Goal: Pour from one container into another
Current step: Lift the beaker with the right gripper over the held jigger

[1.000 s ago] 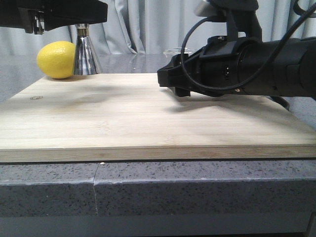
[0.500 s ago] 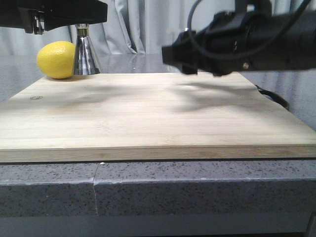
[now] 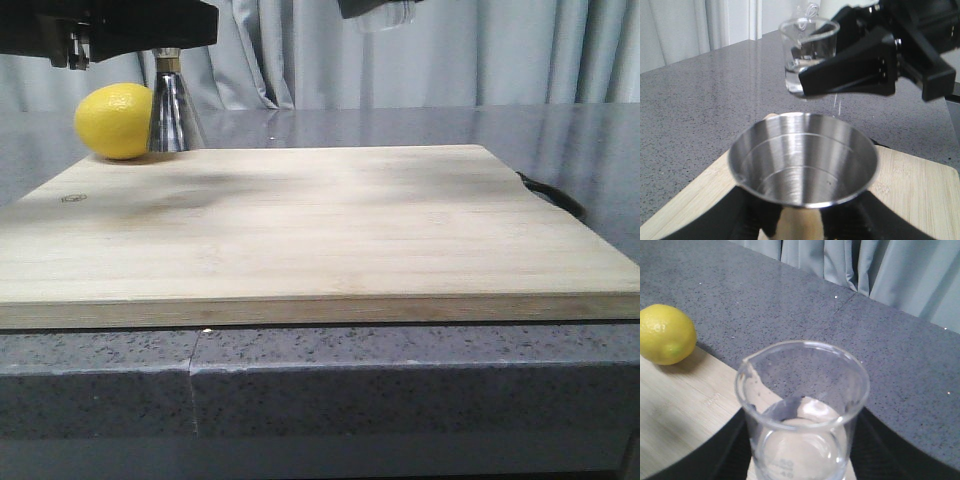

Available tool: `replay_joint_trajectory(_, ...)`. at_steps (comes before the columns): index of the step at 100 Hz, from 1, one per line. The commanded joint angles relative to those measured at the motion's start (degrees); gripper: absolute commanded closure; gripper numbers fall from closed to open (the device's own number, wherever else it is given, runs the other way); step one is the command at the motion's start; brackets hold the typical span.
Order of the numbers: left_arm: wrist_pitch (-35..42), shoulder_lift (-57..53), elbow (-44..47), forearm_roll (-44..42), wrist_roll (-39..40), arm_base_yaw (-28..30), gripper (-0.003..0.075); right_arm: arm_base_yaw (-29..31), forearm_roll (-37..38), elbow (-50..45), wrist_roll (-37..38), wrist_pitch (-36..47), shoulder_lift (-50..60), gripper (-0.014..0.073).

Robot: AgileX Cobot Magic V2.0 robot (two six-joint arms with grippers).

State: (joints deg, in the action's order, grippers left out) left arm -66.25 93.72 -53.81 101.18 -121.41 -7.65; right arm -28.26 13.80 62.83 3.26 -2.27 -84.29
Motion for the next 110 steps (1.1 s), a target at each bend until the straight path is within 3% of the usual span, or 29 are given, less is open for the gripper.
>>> replay_joint_trajectory(1, -5.1, -2.5, -1.8, 5.6, 0.4, -0.5, 0.0481, -1.0, 2.7, 5.7, -0.4, -1.5, 2.4, 0.027)
replay_joint_trajectory(27, -5.1, -2.5, -1.8, 5.6, 0.4, -0.5, 0.0481, -6.2, 6.9, 14.3, -1.5, -11.5, 2.4, 0.027)
replay_joint_trajectory(81, -5.1, -2.4, -1.8, 5.6, 0.4, -0.5, 0.0481, -15.3, 7.0, 31.2, -16.6, -32.6, -3.6, 0.027)
replay_joint_trajectory(110, -5.1, -2.4, -1.8, 5.6, 0.4, -0.5, 0.0481, -16.9, 7.4, 34.6, -24.8, -35.0, -6.2, 0.027)
